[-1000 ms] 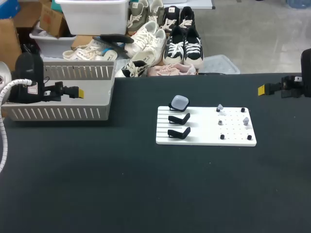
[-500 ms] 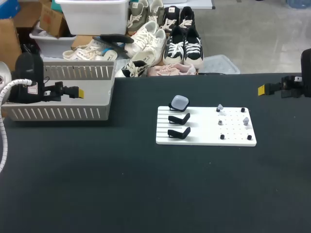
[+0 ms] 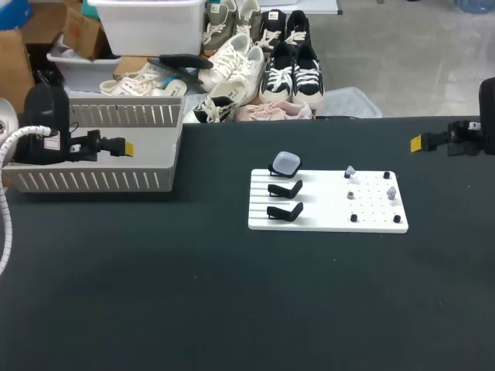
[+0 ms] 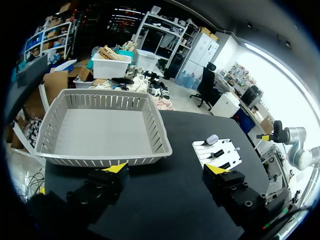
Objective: Pick up each earbud case from the left stands, insert the matching earbuds, close the lid, and place the case in the box.
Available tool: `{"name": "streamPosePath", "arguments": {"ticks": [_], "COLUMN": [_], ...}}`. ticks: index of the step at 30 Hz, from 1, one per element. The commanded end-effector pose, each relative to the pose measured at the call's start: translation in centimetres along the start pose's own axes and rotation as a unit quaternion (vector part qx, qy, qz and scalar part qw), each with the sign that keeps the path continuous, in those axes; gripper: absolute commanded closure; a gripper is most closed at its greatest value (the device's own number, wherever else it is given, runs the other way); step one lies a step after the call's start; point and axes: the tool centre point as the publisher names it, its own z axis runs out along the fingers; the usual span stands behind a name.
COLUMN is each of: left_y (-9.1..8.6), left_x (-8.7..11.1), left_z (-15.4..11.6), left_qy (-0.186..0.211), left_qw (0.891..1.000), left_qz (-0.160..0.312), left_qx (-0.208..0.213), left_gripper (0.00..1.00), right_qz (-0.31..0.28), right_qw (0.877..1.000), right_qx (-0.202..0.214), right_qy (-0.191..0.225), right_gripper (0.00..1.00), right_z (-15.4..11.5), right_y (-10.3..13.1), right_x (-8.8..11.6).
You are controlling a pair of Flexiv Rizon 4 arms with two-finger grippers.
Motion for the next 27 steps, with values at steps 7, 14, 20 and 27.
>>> {"name": "streamPosePath", "arguments": {"ticks": [7, 14, 20, 27], "left_y": [-0.9, -2.8, -4.8, -7.1], "left_x": [-0.6, -2.6, -4.8, -6.7], "left_z": [0.6, 2.0, 2.6, 4.0], "left_qy": [-0.005, 0.001, 0.019, -0.007], "left_qw": [0.998, 0.991, 0.975, 0.945], "left_qz": [0.058, 0.125, 0.201, 0.299], "left_qx": [0.011, 0.053, 0.091, 0.133], "left_gripper": [0.0, 0.0, 0.0, 0.0], "right_qz": [-0.001, -0.001, -0.001, -0.001], "right_qw": [1.0, 1.0, 1.0, 1.0], "right_qx": [-0.003, -0.003, -0.003, -0.003], "right_qy": [0.001, 0.001, 0.001, 0.001], "right_gripper": [0.0, 0.0, 0.0, 0.0], "right_z": [0.0, 0.0, 0.0, 0.0], "right_y": [-0.2, -0.2, -0.2, -0.2], "right_x": [0.0, 0.0, 0.0, 0.0]}}
